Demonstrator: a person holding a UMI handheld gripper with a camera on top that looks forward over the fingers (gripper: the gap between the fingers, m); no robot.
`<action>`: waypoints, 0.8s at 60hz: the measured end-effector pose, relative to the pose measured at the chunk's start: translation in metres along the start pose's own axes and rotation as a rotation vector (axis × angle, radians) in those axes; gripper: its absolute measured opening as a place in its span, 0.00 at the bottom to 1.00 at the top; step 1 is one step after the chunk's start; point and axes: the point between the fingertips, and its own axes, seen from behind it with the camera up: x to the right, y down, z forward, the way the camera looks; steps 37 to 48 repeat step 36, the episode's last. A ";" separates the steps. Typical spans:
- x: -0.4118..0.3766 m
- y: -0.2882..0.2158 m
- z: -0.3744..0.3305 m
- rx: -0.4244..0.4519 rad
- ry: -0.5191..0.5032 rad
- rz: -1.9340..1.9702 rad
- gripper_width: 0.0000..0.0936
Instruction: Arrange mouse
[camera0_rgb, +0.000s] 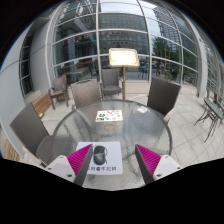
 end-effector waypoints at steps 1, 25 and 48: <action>0.002 0.000 -0.001 0.005 0.002 -0.002 0.91; 0.025 0.021 -0.020 0.005 0.011 -0.008 0.91; 0.025 0.021 -0.017 0.000 0.001 0.000 0.91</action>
